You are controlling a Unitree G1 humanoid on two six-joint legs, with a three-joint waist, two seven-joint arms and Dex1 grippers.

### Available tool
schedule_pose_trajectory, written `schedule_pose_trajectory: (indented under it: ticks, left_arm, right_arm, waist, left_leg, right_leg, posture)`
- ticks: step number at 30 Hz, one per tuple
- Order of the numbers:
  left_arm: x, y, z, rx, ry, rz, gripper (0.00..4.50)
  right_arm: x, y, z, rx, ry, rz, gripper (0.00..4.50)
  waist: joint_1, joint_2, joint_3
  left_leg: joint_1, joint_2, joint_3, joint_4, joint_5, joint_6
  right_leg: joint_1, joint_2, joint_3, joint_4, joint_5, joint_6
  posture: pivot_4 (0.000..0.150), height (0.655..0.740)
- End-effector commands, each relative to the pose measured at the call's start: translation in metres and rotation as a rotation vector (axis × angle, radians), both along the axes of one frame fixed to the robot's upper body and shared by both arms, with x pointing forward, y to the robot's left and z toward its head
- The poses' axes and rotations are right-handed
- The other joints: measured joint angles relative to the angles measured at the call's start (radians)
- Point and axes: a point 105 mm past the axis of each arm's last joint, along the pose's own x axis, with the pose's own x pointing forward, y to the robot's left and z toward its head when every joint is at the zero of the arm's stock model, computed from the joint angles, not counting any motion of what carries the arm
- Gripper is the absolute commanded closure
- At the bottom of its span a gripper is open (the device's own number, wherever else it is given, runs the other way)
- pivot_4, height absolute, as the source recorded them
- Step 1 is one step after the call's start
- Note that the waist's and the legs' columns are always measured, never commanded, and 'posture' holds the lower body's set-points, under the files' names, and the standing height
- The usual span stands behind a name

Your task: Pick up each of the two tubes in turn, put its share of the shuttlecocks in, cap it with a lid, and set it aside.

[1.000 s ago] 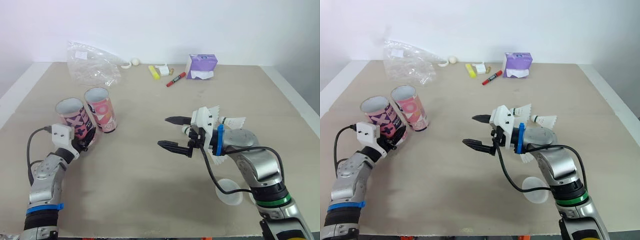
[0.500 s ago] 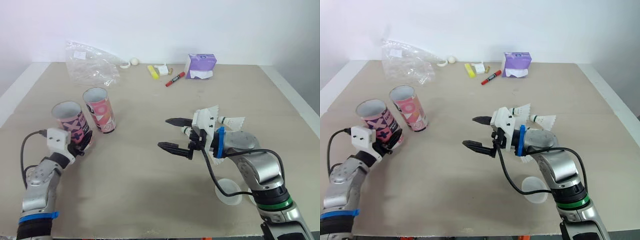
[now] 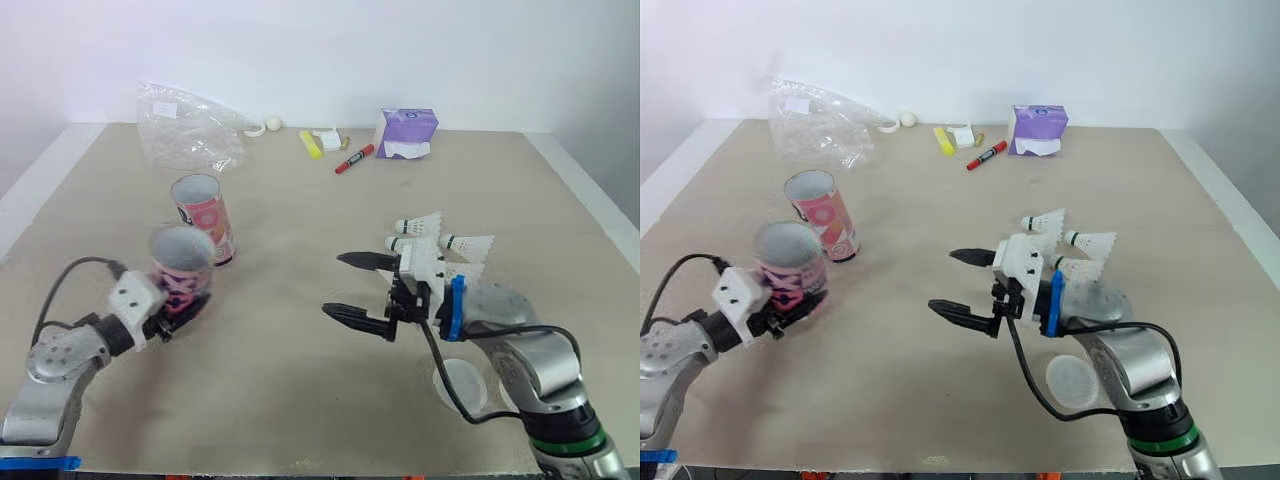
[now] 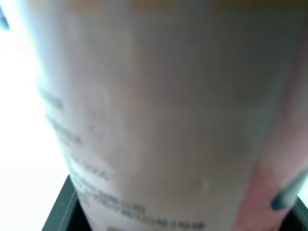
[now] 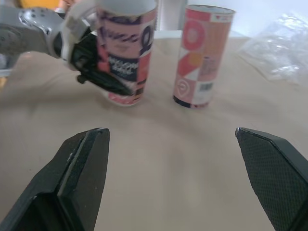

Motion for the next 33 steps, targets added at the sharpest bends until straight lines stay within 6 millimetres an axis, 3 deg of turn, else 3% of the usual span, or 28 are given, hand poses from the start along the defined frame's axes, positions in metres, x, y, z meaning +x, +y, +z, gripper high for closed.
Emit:
schedule_pose_trajectory:
  ticks: [1,6,13,20,24,27,33]
  left_arm:
    - [-0.003,-0.032,0.013,0.108,-0.023,-0.202,2.12]
    - [0.011,-0.068,0.026,0.231,0.013,-0.408,2.12]
    - [0.021,-0.102,0.027,0.326,0.087,-0.562,2.12]
    - [0.035,-0.111,0.002,0.427,0.156,-0.503,2.12]
    - [0.032,-0.120,-0.001,0.402,0.212,-0.469,2.12]
    - [0.025,-0.126,-0.007,0.413,0.259,-0.473,2.12]
    - [0.022,-0.133,-0.008,0.412,0.261,-0.461,2.12]
  right_arm:
    - [-0.009,-0.005,0.014,0.015,-0.056,0.003,0.00]
    - [-0.019,-0.021,0.018,0.038,-0.038,-0.075,0.00]
    - [-0.037,-0.032,0.012,0.025,-0.004,-0.141,0.00]
    - [-0.039,-0.039,0.011,0.050,0.000,-0.232,0.00]
    - [-0.040,-0.051,0.017,0.110,0.026,-0.349,0.00]
    - [-0.046,-0.070,0.016,0.160,0.076,-0.501,0.00]
    - [-0.064,-0.105,-0.005,0.160,0.219,-0.801,0.00]
  waist:
    - [0.002,0.000,0.000]
    - [0.005,0.000,0.000]
    - [-0.004,0.000,0.000]
    - [-0.002,0.000,0.000]
    - [0.008,0.001,0.000]
    - [0.016,0.001,-0.001]
    - [0.025,0.007,-0.005]
  left_leg:
    - [0.000,0.000,0.000,0.000,0.000,0.000]
    - [-0.001,0.000,0.000,0.001,0.000,0.000]
    - [-0.002,-0.001,0.001,0.001,-0.001,0.001]
    - [-0.002,-0.002,0.000,0.003,-0.001,0.002]
    - [0.000,-0.002,-0.001,0.005,-0.001,0.002]
    - [0.001,-0.002,-0.001,0.007,0.000,0.003]
    - [0.002,-0.003,-0.001,0.006,0.000,0.003]
  right_leg:
    - [0.000,0.000,0.000,0.000,0.000,0.000]
    - [0.000,0.003,0.000,0.000,-0.001,0.002]
    - [0.000,0.011,0.006,0.000,-0.004,0.008]
    - [0.001,0.011,0.006,0.000,-0.005,0.008]
    - [0.005,0.010,0.006,0.000,-0.006,0.012]
    - [0.006,0.010,0.007,0.000,-0.007,0.017]
    - [0.007,0.008,0.008,0.000,-0.008,0.017]
  posture:
    - [0.150,0.7400]
    - [0.150,0.7400]
    - [0.150,0.7400]
    - [0.150,0.7400]
    - [0.150,0.7400]
    - [0.150,0.7400]
    - [0.150,0.7400]
